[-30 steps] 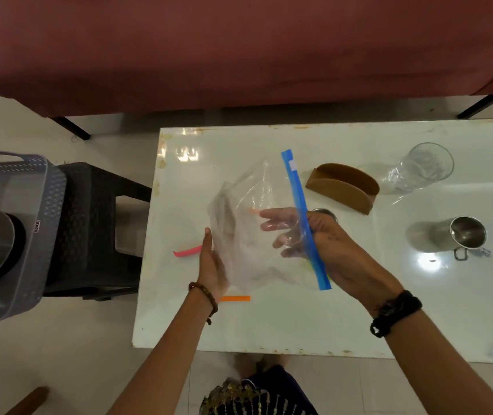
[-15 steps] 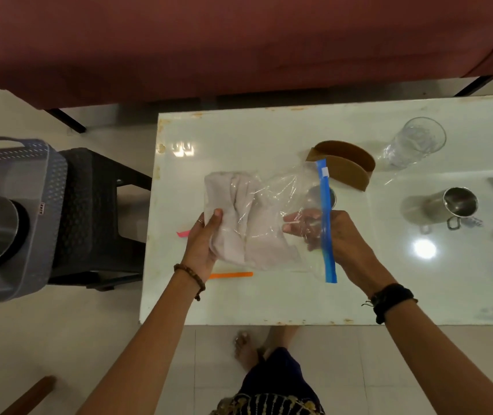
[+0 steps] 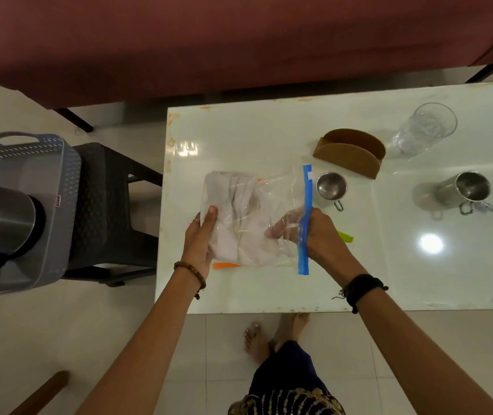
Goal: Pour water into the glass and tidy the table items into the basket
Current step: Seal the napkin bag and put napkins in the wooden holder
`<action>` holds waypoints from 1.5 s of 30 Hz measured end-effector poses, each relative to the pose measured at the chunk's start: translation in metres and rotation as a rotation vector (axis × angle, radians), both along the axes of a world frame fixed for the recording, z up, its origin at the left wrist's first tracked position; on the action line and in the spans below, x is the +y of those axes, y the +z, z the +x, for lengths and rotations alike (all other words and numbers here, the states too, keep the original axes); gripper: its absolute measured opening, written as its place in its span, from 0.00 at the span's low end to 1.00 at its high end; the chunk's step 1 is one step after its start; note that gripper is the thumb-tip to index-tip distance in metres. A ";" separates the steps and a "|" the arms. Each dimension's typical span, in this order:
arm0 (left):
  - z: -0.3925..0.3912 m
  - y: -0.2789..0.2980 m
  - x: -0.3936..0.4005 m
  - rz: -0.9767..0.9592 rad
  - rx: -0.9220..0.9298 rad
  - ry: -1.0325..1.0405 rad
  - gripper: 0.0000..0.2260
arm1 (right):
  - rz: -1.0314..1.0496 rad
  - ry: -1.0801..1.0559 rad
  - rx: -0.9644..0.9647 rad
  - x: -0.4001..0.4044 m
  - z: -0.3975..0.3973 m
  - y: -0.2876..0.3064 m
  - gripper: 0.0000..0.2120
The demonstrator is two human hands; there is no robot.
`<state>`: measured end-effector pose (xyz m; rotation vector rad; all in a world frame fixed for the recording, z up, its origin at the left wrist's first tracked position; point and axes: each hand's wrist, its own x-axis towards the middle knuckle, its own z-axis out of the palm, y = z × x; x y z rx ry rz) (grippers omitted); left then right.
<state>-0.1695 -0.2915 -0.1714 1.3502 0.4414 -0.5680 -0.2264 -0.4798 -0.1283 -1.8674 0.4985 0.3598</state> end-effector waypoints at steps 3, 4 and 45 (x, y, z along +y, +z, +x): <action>0.002 -0.001 0.005 0.021 -0.017 -0.009 0.13 | -0.040 -0.015 -0.049 0.003 -0.001 0.003 0.07; 0.003 -0.001 0.007 0.029 -0.025 -0.018 0.12 | -0.068 -0.005 -0.052 0.005 -0.003 0.003 0.06; 0.032 -0.039 0.033 0.723 0.076 -0.173 0.18 | 0.330 -0.516 -0.237 -0.036 -0.027 0.023 0.18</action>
